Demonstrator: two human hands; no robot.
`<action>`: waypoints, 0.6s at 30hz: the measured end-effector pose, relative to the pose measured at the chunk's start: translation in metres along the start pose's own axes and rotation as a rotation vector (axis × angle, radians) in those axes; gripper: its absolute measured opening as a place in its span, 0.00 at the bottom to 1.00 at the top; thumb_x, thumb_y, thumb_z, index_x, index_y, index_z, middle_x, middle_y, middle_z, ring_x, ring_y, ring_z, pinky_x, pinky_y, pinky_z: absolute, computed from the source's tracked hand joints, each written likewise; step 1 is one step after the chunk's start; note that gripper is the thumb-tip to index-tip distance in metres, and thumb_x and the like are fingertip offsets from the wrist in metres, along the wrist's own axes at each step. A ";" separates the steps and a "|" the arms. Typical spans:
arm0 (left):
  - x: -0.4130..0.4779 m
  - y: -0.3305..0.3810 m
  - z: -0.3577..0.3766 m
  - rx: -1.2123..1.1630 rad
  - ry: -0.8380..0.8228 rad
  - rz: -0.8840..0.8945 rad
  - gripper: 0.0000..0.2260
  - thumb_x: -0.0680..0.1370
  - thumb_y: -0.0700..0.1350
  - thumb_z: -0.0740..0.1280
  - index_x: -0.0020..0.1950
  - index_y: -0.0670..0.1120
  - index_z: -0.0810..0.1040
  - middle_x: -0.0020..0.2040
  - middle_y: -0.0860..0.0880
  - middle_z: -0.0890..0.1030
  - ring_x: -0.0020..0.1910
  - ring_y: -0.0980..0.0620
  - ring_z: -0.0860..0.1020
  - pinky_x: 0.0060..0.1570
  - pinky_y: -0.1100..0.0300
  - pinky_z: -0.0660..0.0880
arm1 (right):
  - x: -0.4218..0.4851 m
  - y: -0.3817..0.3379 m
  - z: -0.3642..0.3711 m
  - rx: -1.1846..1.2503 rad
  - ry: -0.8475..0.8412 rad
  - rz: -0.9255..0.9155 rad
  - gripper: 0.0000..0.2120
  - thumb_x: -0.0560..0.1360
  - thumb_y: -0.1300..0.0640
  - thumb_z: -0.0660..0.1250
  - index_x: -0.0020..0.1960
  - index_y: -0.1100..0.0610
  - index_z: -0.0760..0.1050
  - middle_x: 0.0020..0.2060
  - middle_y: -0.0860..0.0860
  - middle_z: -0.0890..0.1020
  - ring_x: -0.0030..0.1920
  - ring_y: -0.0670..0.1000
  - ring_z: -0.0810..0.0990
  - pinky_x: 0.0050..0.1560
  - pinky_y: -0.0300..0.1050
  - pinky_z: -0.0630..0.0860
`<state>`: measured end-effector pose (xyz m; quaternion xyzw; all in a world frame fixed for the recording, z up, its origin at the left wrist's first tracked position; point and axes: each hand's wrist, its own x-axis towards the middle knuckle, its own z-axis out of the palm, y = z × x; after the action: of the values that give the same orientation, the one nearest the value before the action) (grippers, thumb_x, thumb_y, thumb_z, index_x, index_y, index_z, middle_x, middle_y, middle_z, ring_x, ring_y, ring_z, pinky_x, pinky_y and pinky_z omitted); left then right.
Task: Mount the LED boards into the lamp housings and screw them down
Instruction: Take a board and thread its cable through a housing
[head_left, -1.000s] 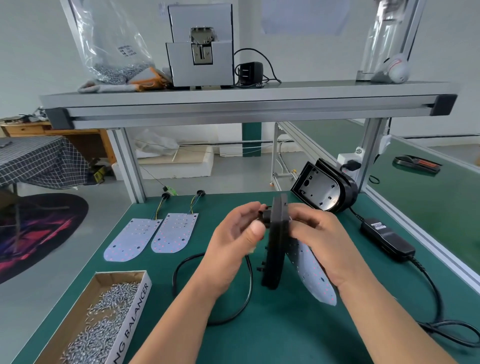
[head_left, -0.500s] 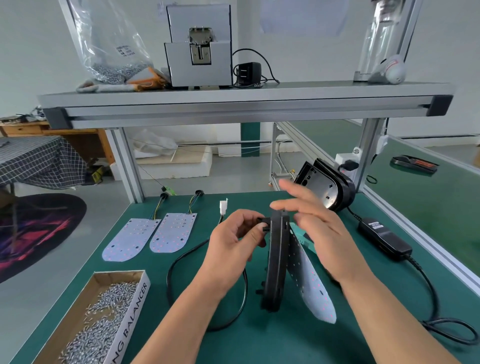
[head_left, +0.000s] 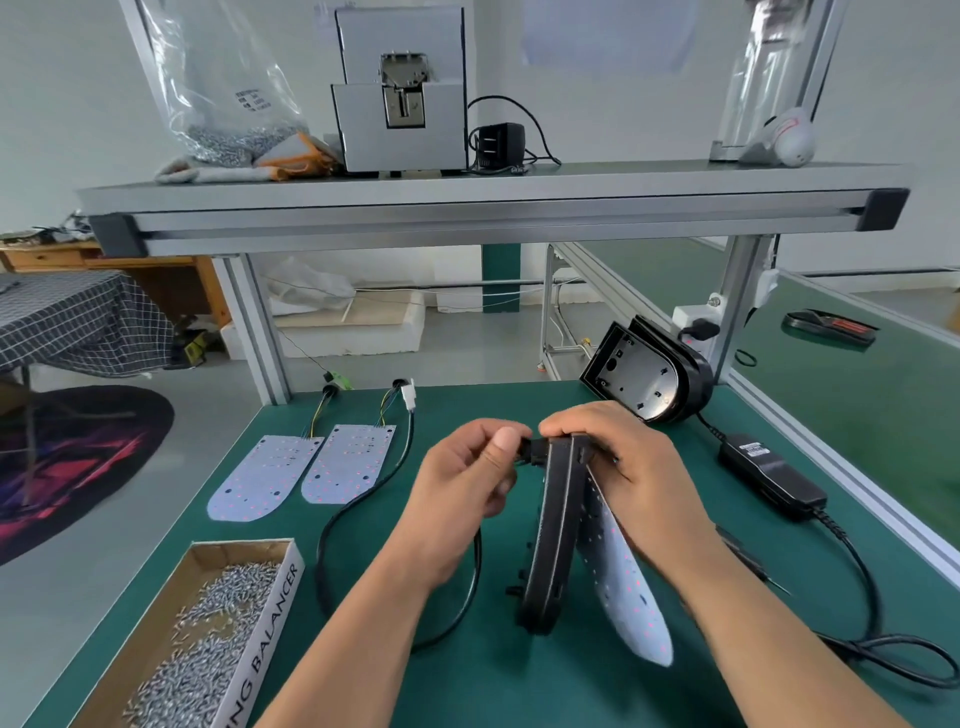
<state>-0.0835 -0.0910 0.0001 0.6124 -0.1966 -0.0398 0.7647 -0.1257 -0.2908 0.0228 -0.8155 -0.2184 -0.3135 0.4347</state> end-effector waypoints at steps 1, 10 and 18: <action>-0.001 -0.001 0.000 0.001 -0.021 -0.003 0.06 0.79 0.50 0.72 0.51 0.50 0.87 0.38 0.48 0.74 0.32 0.55 0.67 0.30 0.66 0.63 | -0.001 0.001 0.001 0.005 0.024 0.020 0.14 0.76 0.66 0.65 0.57 0.57 0.85 0.52 0.45 0.85 0.57 0.51 0.84 0.60 0.53 0.79; 0.001 0.007 -0.014 0.099 0.017 0.099 0.07 0.80 0.46 0.75 0.53 0.42 0.84 0.38 0.56 0.83 0.29 0.63 0.72 0.31 0.73 0.67 | -0.002 -0.006 0.001 -0.051 0.023 -0.037 0.15 0.75 0.68 0.66 0.56 0.57 0.86 0.52 0.43 0.86 0.57 0.50 0.84 0.58 0.49 0.79; -0.002 -0.003 0.003 0.193 0.107 0.016 0.08 0.86 0.51 0.66 0.53 0.51 0.83 0.44 0.51 0.85 0.42 0.53 0.82 0.39 0.62 0.77 | -0.007 -0.010 0.002 -0.090 -0.003 0.137 0.25 0.77 0.70 0.70 0.71 0.52 0.79 0.67 0.41 0.79 0.69 0.43 0.77 0.71 0.43 0.74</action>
<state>-0.0855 -0.0939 -0.0029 0.6829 -0.1633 0.0183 0.7118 -0.1364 -0.2841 0.0232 -0.8476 -0.1484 -0.2915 0.4177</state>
